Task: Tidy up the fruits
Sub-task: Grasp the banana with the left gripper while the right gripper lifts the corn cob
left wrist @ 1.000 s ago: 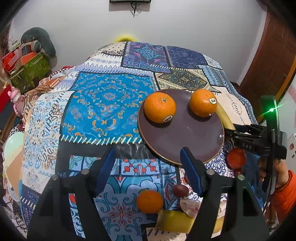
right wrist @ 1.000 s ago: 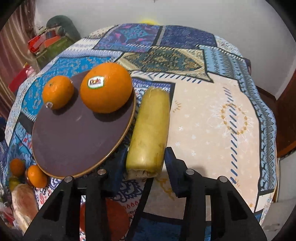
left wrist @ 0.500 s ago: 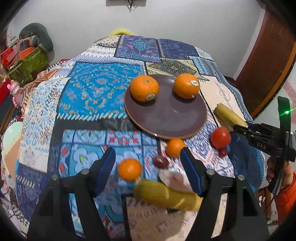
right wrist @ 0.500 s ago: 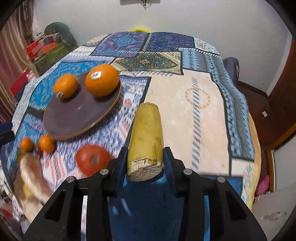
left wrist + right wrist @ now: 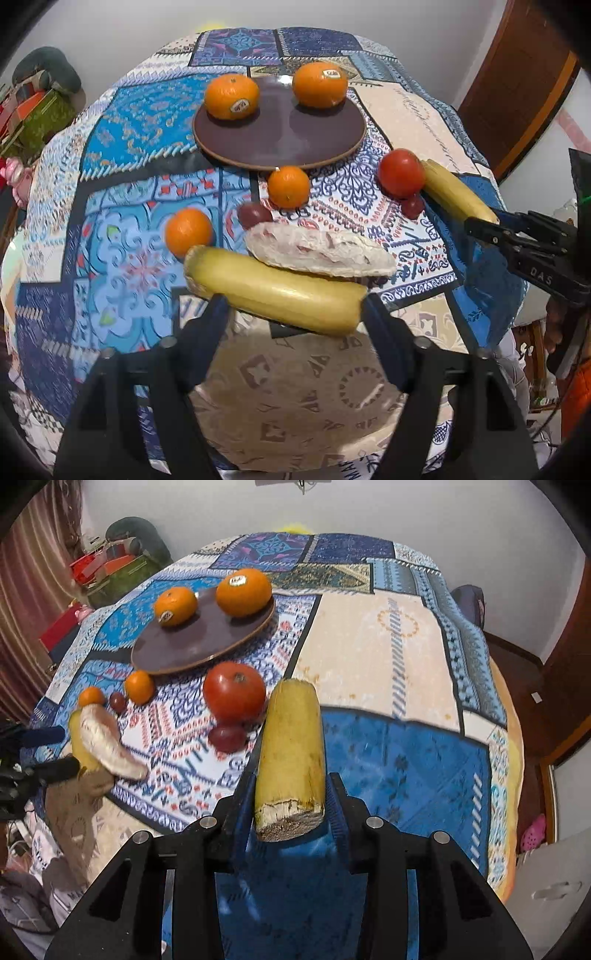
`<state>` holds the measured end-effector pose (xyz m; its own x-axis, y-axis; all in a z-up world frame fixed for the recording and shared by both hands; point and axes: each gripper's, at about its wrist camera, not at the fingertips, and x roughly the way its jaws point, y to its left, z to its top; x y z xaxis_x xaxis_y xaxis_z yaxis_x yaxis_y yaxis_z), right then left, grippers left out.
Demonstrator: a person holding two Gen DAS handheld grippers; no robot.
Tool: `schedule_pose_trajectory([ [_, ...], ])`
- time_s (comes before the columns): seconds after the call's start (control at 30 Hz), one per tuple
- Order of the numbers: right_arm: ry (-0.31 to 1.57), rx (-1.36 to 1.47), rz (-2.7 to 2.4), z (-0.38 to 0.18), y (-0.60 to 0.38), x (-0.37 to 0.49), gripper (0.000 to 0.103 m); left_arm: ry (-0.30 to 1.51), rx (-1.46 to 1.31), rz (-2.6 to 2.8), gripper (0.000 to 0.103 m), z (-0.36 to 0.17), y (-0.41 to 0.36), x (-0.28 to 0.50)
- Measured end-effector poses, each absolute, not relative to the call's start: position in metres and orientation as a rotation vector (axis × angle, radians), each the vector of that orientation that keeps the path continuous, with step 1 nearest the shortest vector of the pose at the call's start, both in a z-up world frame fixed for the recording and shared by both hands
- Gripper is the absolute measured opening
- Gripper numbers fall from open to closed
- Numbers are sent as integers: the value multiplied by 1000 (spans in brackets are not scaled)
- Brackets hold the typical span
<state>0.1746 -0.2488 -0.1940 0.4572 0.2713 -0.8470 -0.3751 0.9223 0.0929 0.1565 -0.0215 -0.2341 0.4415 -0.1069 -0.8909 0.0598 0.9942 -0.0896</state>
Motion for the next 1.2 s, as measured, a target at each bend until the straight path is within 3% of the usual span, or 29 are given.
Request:
schedule_pose_trajectory([
  [0.47,1075,-61,414,-202,-252,172,38,1153,-64,-106,85,-247,-3,153],
  [0.83,1033,-92,418,-191,-247,168,41,1142,-182,19,85,-239,87,133],
  [1.03,1030,-76,405,-191,-249,174,41,1022,-166,-40,85,-202,78,132],
  [1.2,1030,-77,397,-192,-247,179,41,1028,-119,-3,85,-204,64,158],
])
